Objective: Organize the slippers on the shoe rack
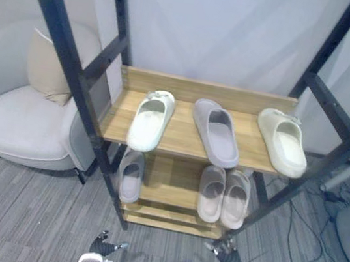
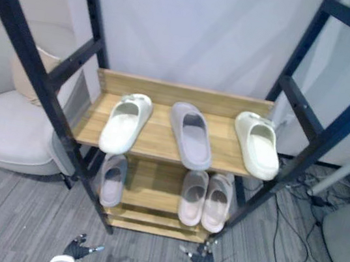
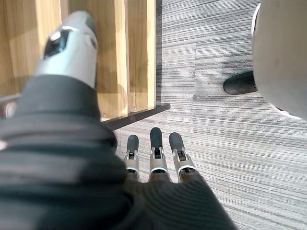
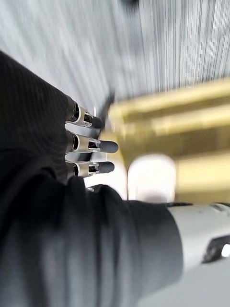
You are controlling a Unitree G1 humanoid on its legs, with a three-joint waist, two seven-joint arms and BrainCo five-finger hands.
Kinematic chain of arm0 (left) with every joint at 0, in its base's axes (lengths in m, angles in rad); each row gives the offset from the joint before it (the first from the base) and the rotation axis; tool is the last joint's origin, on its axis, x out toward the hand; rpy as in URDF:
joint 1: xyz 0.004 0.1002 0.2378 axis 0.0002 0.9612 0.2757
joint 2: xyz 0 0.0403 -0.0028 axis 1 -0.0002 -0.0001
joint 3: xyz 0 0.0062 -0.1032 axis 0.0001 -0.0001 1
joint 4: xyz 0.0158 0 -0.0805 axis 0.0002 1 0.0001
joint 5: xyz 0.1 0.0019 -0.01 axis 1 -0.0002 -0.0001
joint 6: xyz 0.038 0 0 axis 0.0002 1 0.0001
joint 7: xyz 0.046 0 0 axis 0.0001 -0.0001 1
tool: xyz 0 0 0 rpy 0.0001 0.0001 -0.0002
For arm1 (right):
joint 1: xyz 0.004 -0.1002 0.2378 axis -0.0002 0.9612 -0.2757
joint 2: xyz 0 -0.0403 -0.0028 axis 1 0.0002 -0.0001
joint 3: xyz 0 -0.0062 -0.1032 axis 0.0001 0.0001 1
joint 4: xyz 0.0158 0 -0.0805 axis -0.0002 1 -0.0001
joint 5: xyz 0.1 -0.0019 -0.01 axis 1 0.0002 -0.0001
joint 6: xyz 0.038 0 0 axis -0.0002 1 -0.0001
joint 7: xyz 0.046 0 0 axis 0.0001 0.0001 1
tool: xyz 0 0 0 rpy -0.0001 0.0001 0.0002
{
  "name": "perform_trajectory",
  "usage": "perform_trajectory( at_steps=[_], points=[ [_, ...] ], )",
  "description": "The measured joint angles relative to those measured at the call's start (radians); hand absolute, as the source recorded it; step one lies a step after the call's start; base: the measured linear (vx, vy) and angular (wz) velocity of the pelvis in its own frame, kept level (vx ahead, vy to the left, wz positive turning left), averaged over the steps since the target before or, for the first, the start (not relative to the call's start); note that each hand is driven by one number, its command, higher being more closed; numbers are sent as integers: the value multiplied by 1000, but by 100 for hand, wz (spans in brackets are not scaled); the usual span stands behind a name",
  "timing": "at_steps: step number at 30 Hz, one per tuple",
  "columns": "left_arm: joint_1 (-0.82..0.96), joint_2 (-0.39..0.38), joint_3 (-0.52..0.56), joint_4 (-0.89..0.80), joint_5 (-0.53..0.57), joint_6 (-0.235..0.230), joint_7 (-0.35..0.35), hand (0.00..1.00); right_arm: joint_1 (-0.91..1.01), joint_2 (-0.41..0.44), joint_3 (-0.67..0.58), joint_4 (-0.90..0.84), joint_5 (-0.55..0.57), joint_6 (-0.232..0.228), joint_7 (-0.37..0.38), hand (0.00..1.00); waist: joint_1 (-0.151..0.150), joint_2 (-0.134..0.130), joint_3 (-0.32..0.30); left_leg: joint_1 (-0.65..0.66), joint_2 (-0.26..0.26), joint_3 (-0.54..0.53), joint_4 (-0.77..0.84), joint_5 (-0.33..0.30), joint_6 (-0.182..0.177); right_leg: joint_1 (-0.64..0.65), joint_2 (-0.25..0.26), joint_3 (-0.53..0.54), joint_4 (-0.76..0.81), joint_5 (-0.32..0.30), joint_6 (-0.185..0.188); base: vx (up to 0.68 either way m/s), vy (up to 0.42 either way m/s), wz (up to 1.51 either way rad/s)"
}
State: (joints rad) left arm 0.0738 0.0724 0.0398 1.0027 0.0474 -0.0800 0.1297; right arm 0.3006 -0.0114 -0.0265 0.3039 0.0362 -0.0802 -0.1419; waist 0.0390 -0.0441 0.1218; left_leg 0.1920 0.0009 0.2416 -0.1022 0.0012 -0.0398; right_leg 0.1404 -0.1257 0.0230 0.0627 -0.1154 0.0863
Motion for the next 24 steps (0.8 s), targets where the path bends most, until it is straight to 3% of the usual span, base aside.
perform_trajectory(
  at_steps=[7,10,14,24],
  points=[
    [23,-5,0,-32,10,0,0,0,120,14,9,-339,-43,-2,-15,0,-16,4,-3,1,5,24,3,-7,-2,-11,5,18,0,2,0,-9,-14,-10],
    [42,-7,0,-56,12,1,-2,0,153,12,17,-485,-70,-7,-15,0,-38,6,-5,0,9,43,19,-22,-6,-16,6,35,5,2,1,-11,-15,-20],
    [54,-7,-12,-70,39,0,-11,0,160,11,12,-644,-115,-31,-16,0,-49,11,-8,-2,11,71,55,-52,-6,-21,5,66,20,2,2,-11,-3,-22],
    [55,10,-58,-70,48,-3,-44,0,92,2,-90,-727,-210,-44,-35,0,-61,8,-16,-19,-2,51,56,-58,-7,-40,-2,72,25,2,8,-30,-11,0]
  ],
)
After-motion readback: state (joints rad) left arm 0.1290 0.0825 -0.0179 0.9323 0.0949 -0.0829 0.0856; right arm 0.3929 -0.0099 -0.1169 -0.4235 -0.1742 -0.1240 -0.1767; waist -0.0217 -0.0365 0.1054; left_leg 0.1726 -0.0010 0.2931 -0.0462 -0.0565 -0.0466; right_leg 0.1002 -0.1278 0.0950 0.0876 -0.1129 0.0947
